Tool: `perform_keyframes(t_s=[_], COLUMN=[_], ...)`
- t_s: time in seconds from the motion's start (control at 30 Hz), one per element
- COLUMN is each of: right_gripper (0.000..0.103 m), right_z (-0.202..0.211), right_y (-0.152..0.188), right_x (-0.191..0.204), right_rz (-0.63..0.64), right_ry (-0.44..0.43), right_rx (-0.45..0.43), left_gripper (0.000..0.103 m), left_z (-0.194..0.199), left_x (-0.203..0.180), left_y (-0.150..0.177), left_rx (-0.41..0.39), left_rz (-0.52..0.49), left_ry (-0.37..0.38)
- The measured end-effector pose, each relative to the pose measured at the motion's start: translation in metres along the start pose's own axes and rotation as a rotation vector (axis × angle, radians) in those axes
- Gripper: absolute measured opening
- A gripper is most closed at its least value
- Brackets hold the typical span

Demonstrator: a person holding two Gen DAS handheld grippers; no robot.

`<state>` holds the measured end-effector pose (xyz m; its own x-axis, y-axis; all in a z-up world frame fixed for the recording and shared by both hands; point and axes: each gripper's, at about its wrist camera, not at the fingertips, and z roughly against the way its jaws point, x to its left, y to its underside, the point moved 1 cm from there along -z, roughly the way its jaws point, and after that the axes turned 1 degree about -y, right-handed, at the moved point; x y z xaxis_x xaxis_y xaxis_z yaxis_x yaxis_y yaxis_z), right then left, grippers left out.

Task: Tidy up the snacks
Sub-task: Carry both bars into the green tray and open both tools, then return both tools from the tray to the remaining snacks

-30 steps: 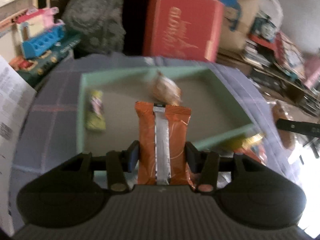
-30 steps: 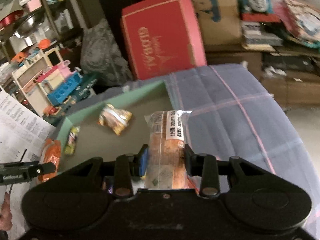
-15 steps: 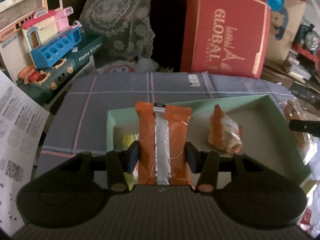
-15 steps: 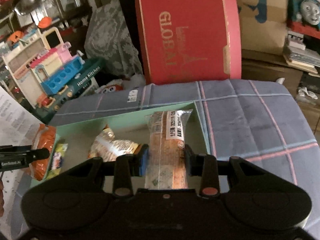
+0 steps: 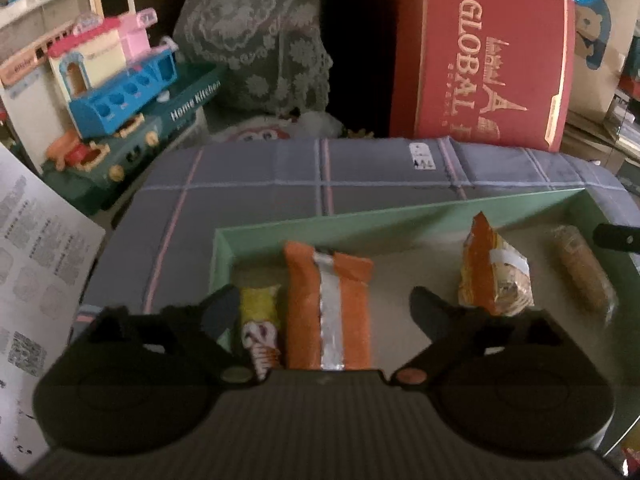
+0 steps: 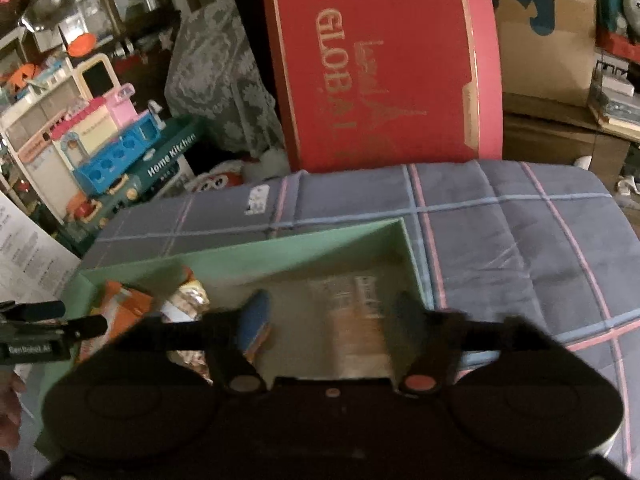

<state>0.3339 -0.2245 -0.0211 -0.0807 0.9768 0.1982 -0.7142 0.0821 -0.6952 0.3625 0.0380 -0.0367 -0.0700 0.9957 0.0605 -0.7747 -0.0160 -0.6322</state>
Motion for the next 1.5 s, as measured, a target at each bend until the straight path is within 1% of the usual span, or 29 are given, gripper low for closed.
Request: perform_keyframes(t_s=[0.07, 0.13, 0.2, 0.37, 0.5, 0.63, 0.87, 1.07, 1.27, 1.3, 1.37, 1.5], right_gripper=[0.084, 0.098, 0.103, 0.103, 0.103, 0.103, 0.103, 0.103, 0.103, 0.103, 0.098, 0.081], right_z=[0.009, 0.017, 0.028, 0.056, 0.084, 0.113, 0.151, 0.168, 0.179, 0.181, 0.183, 0.181], right_y=[0.001, 0.002, 0.005, 0.015, 0.030, 0.050, 0.094, 0.130, 0.158, 0.163, 0.168, 0.172], right_x=[0.002, 0.004, 0.005, 0.007, 0.004, -0.008, -0.039, -0.060, -0.080, -0.084, -0.090, -0.096], right_rz=[0.010, 0.007, 0.007, 0.010, 0.006, -0.020, -0.087, -0.151, -0.228, -0.249, -0.274, -0.305], right_ry=[-0.004, -0.017, -0.026, -0.042, -0.053, -0.041, -0.016, -0.012, -0.005, -0.009, -0.010, -0.028], right_rx=[-0.015, -0.016, -0.026, -0.034, -0.038, -0.041, -0.022, 0.001, 0.006, 0.004, 0.001, 0.006], left_gripper=[0.100, 0.101, 0.102, 0.103, 0.103, 0.103, 0.103, 0.103, 0.103, 0.103, 0.103, 0.103], left_z=[0.005, 0.013, 0.022, 0.049, 0.074, 0.095, 0.129, 0.137, 0.132, 0.130, 0.126, 0.115], left_x=[-0.002, -0.002, -0.002, -0.009, -0.020, -0.037, -0.076, -0.115, -0.148, -0.154, -0.168, -0.192], left_y=[0.001, 0.002, 0.004, 0.016, 0.034, 0.057, 0.099, 0.131, 0.144, 0.145, 0.148, 0.151], left_rx=[0.002, 0.006, 0.004, -0.003, -0.007, 0.003, 0.021, 0.063, 0.085, 0.084, 0.081, 0.076], left_rz=[-0.002, 0.008, 0.015, 0.007, -0.014, -0.041, -0.080, -0.141, -0.161, -0.167, -0.190, -0.248], left_ry=[-0.003, 0.007, 0.015, 0.036, 0.062, 0.094, 0.179, 0.214, 0.232, 0.232, 0.226, 0.204])
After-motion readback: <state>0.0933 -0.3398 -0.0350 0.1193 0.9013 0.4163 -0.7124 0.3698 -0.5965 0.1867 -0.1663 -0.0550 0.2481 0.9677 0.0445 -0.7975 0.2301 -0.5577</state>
